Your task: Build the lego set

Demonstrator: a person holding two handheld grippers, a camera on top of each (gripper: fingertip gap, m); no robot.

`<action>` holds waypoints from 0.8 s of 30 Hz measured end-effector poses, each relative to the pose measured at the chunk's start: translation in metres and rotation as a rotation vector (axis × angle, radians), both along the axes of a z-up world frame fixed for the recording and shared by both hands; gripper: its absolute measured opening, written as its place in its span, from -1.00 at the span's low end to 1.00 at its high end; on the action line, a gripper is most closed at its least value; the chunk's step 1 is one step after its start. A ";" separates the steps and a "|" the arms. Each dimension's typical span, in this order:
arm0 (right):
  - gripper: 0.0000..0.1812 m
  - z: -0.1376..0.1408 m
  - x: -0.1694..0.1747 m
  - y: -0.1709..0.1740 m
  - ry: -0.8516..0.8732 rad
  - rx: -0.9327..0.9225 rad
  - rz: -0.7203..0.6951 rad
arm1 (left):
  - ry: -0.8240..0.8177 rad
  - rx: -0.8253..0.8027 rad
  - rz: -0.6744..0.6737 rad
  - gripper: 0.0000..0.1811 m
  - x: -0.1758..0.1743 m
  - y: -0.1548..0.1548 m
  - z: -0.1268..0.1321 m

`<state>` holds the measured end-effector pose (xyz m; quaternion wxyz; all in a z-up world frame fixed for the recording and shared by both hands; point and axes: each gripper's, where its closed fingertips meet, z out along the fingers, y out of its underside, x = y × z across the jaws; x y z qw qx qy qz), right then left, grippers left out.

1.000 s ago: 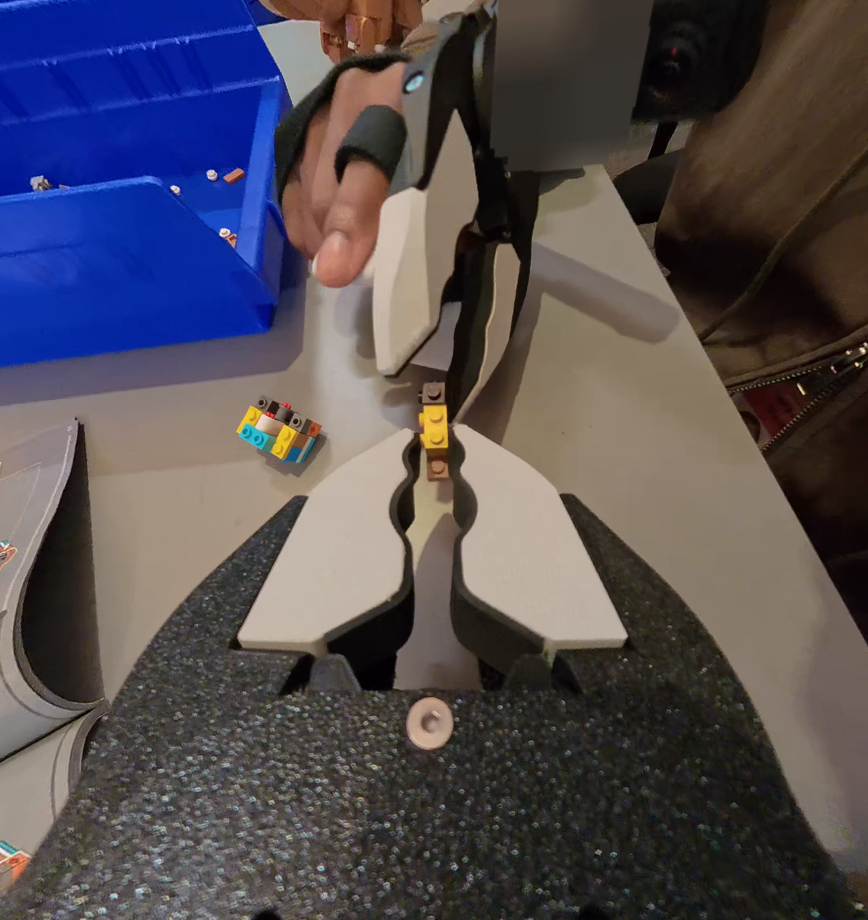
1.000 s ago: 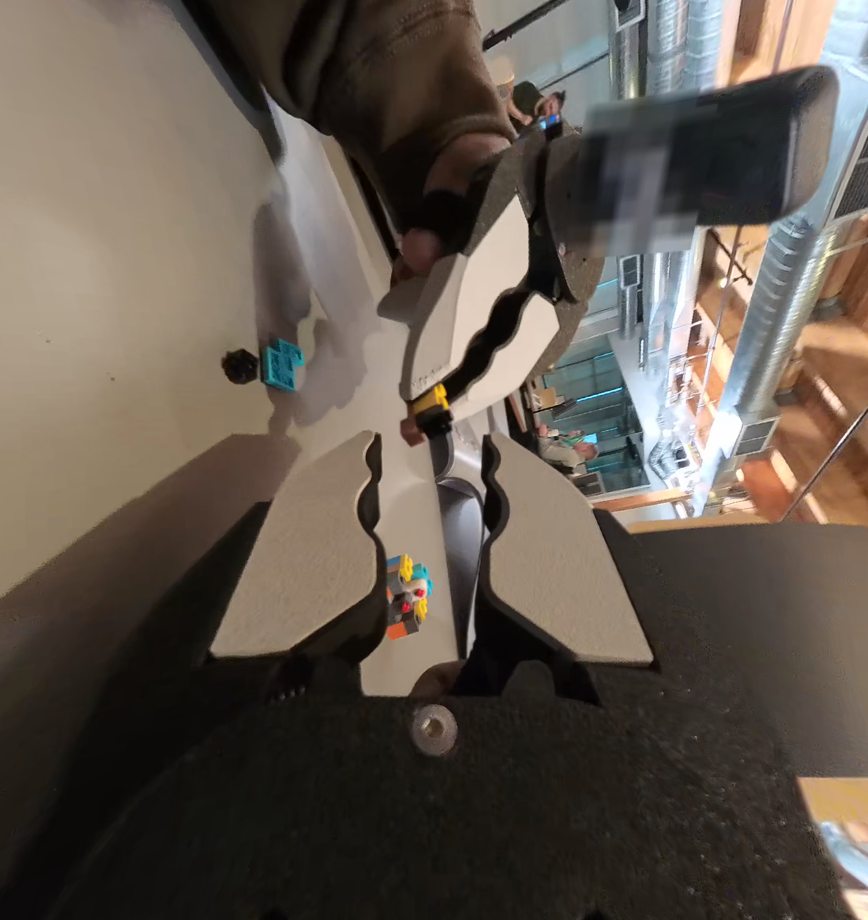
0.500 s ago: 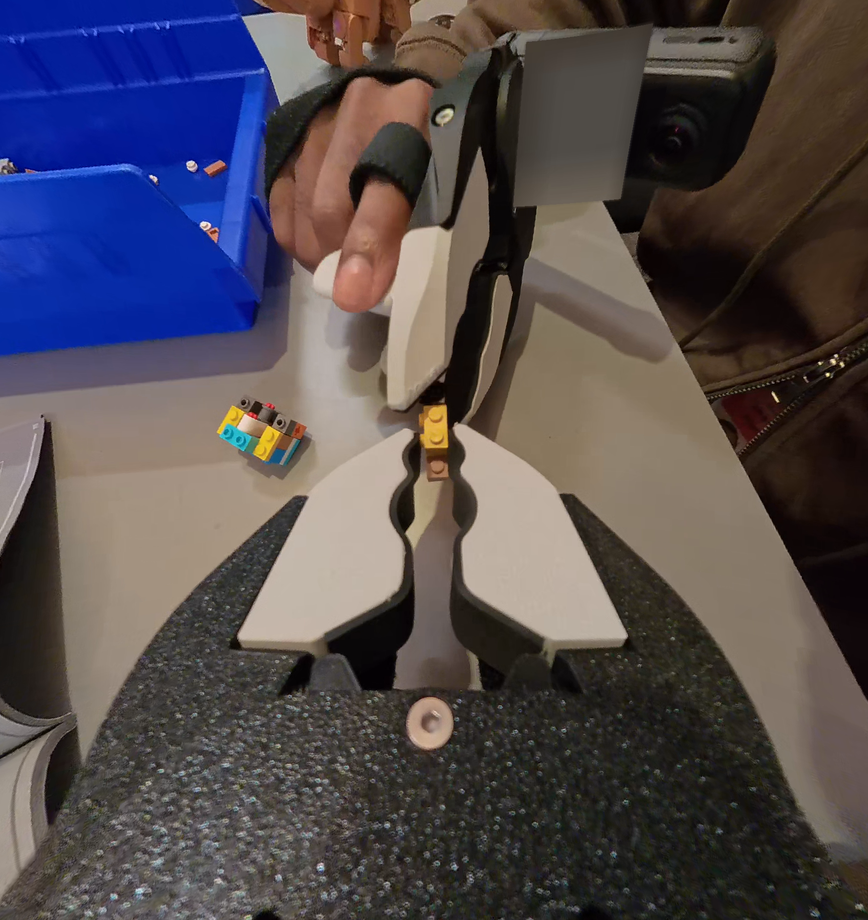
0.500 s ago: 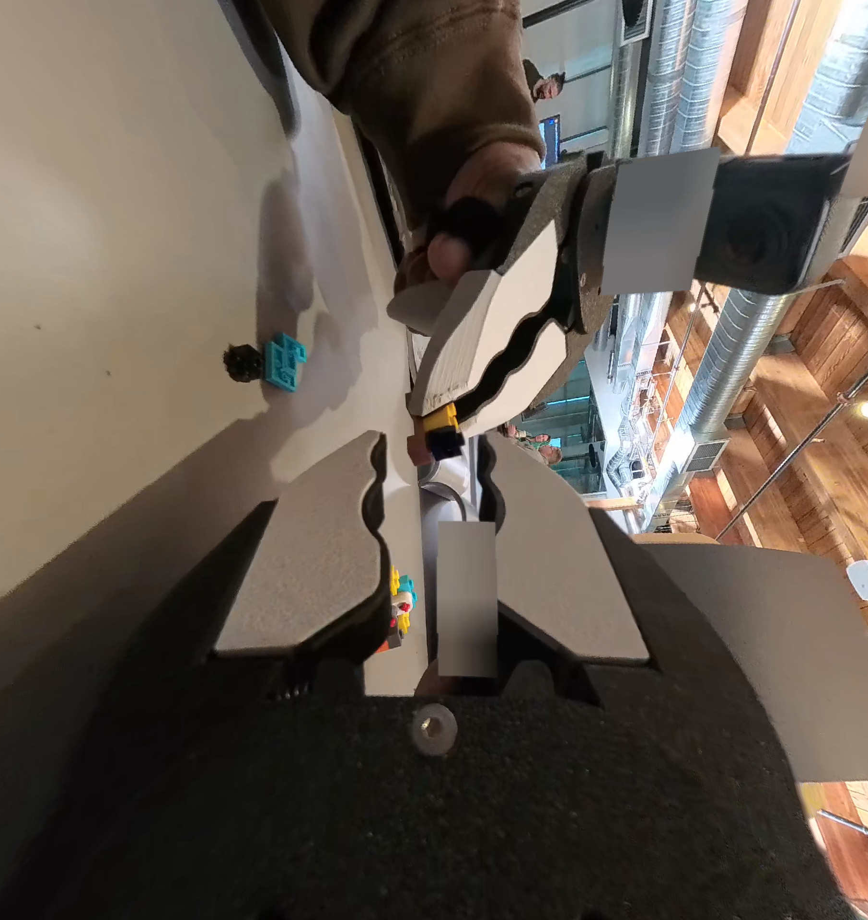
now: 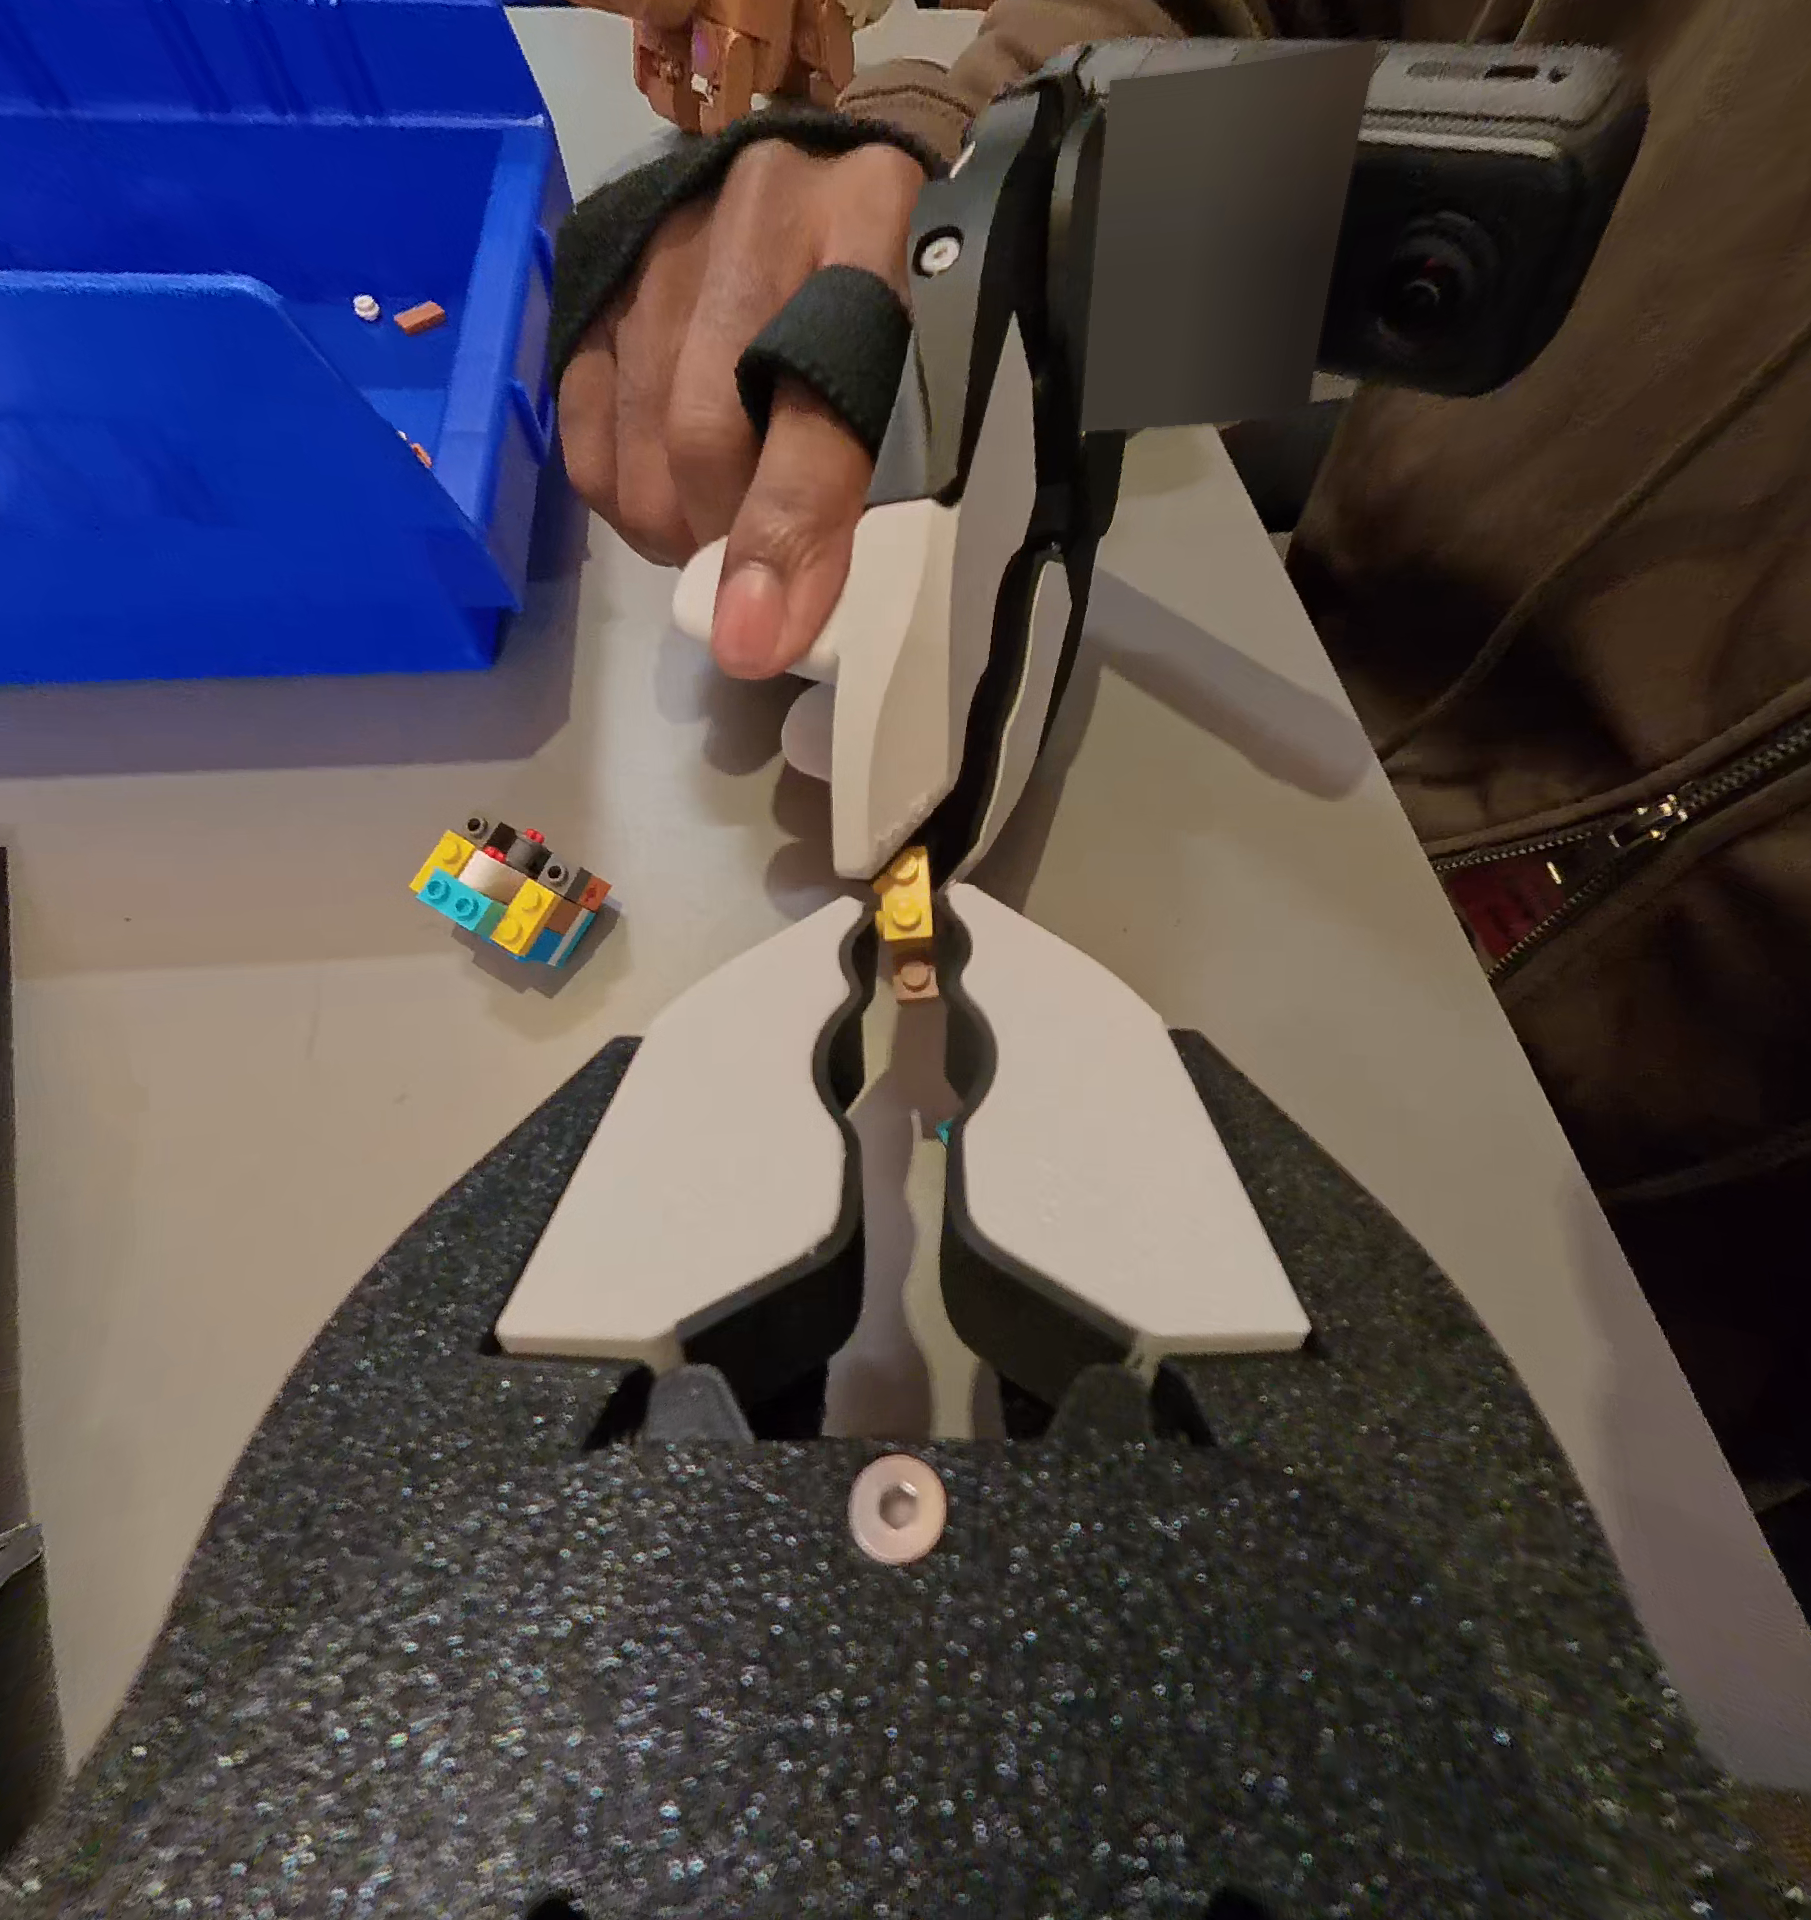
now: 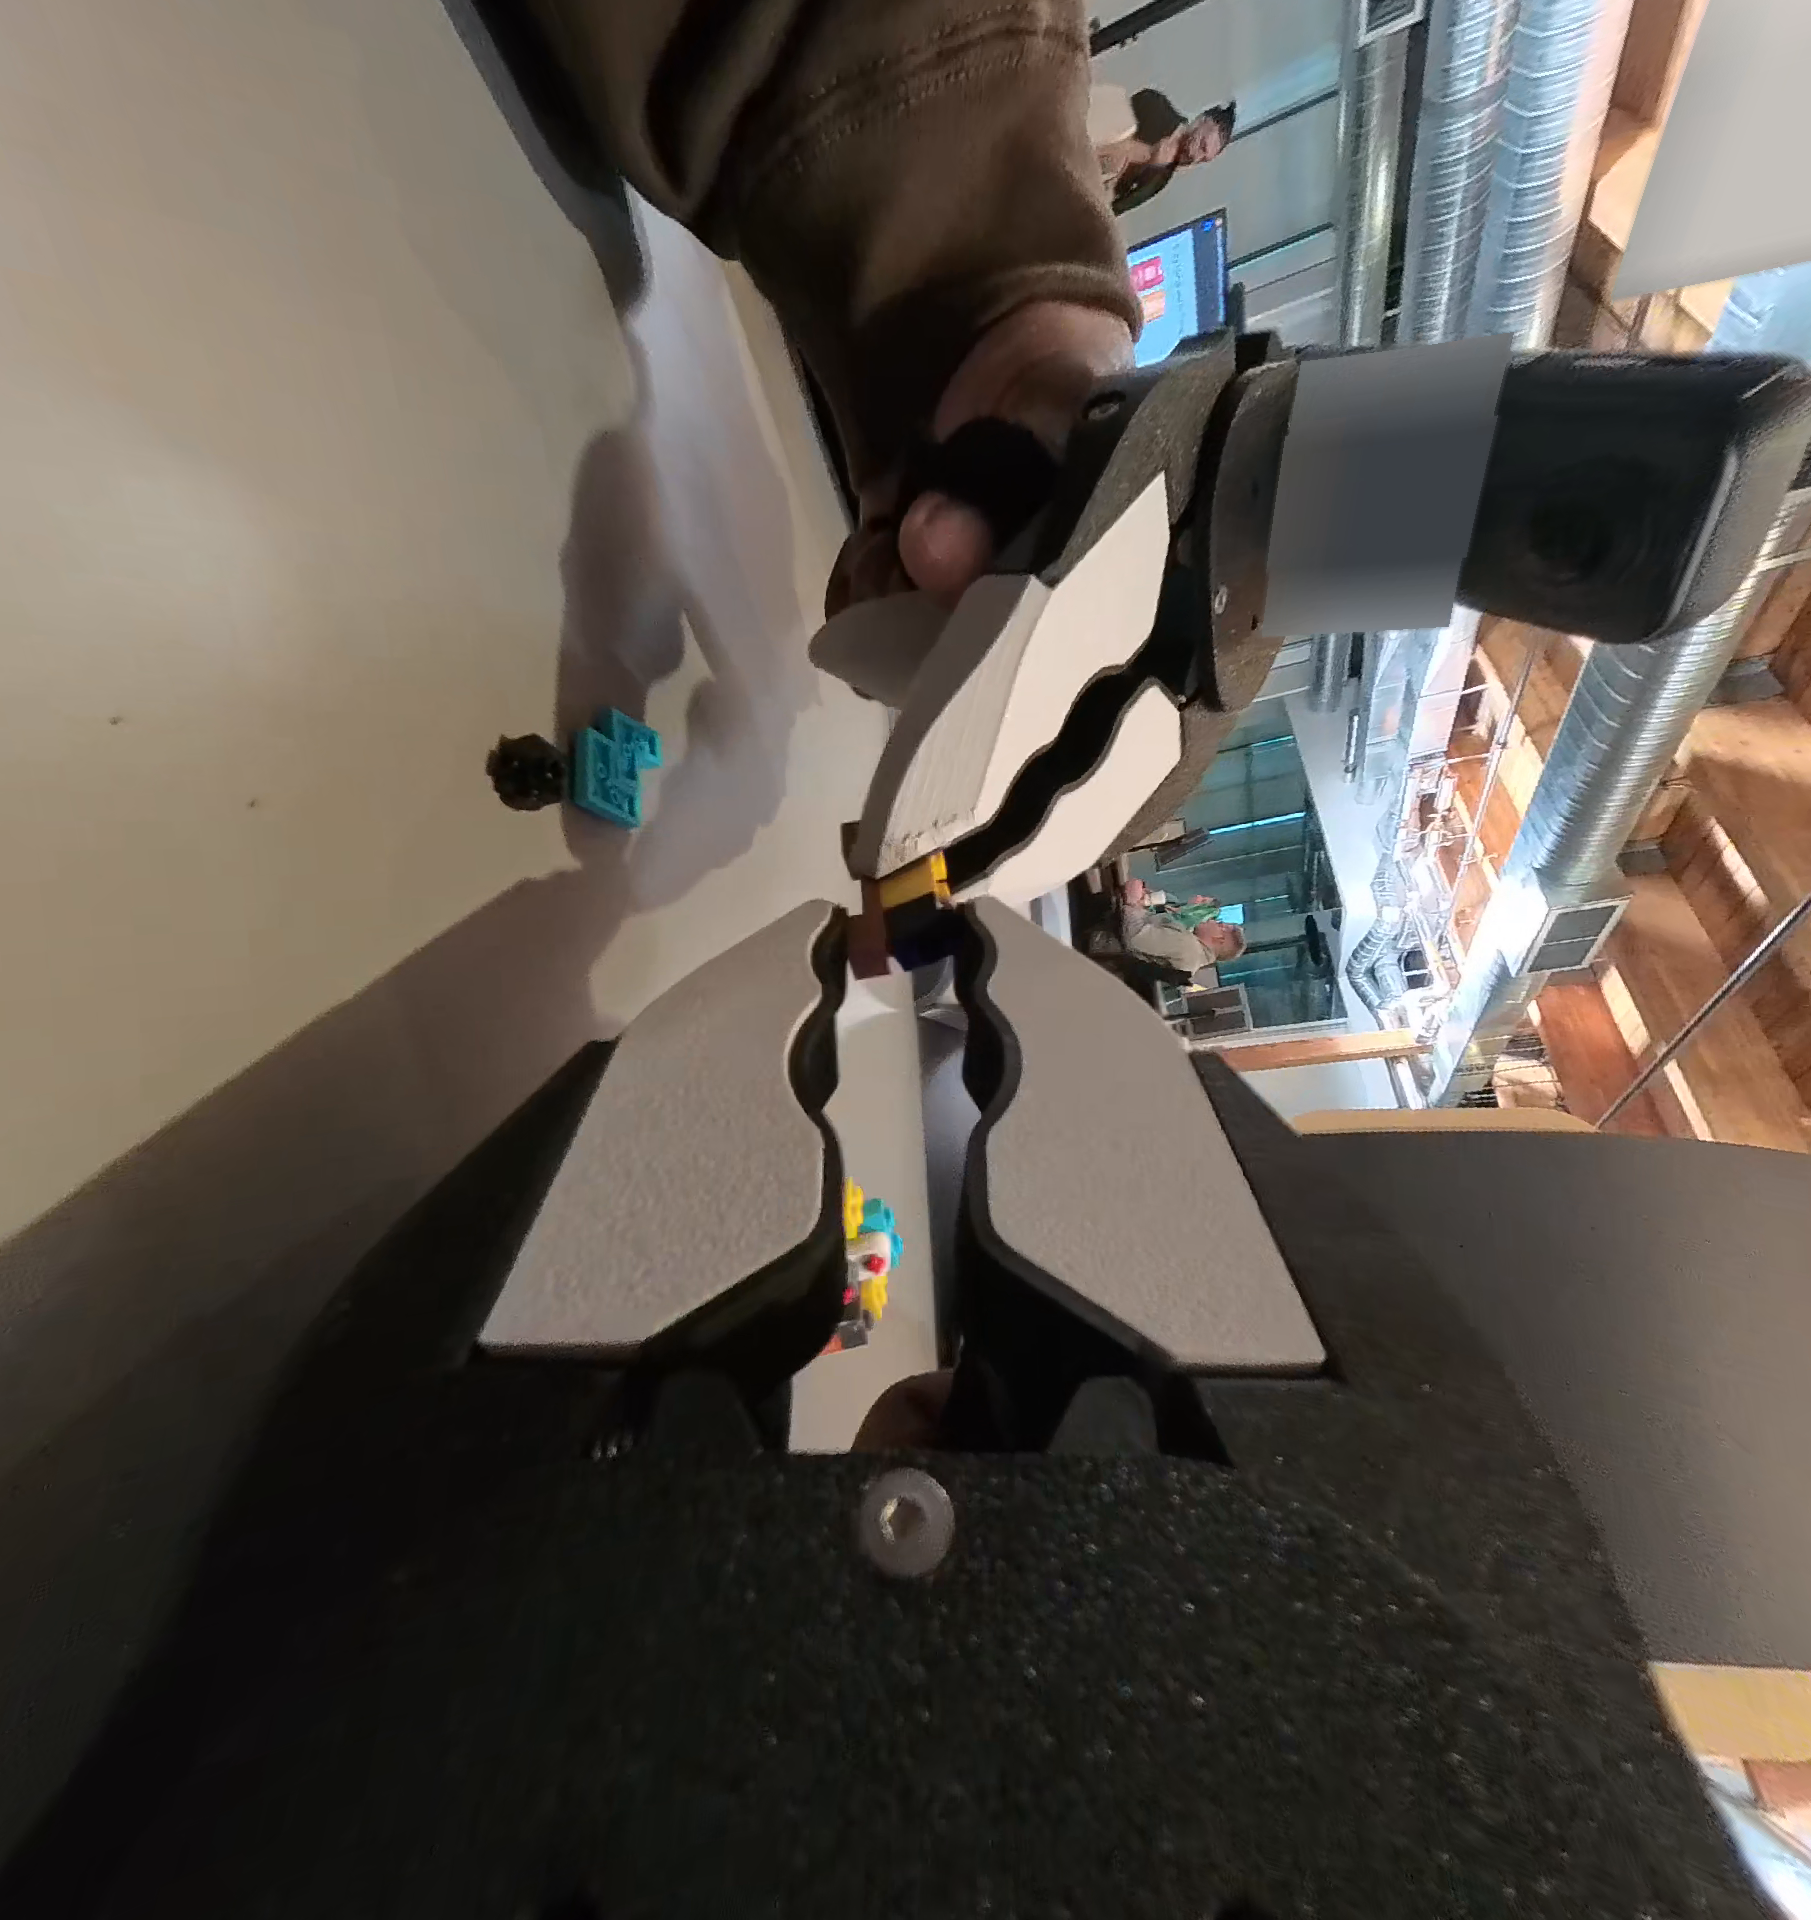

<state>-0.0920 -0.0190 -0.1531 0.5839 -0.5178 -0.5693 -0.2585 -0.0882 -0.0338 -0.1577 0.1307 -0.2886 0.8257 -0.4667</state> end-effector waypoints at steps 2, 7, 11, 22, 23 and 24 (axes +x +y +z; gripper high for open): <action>-0.79 -0.001 0.001 0.000 0.006 -0.016 -0.004 | 0.001 0.001 0.001 -0.89 0.000 0.000 -0.001; -0.78 -0.001 0.001 0.001 0.030 -0.034 -0.017 | -0.010 0.003 0.004 -0.88 0.001 0.001 0.000; -0.77 -0.001 0.002 0.001 0.043 -0.031 -0.015 | -0.022 0.006 0.000 -0.89 0.001 0.000 0.001; -0.77 -0.003 0.003 -0.001 0.031 -0.050 -0.011 | -0.007 -0.006 -0.003 -0.89 0.002 -0.002 -0.001; -0.77 -0.004 0.003 -0.001 0.033 -0.056 -0.010 | -0.006 -0.007 -0.003 -0.89 0.002 -0.002 -0.001; -0.77 -0.004 0.003 -0.001 0.032 -0.059 -0.011 | -0.003 -0.008 -0.001 -0.89 0.002 -0.002 -0.002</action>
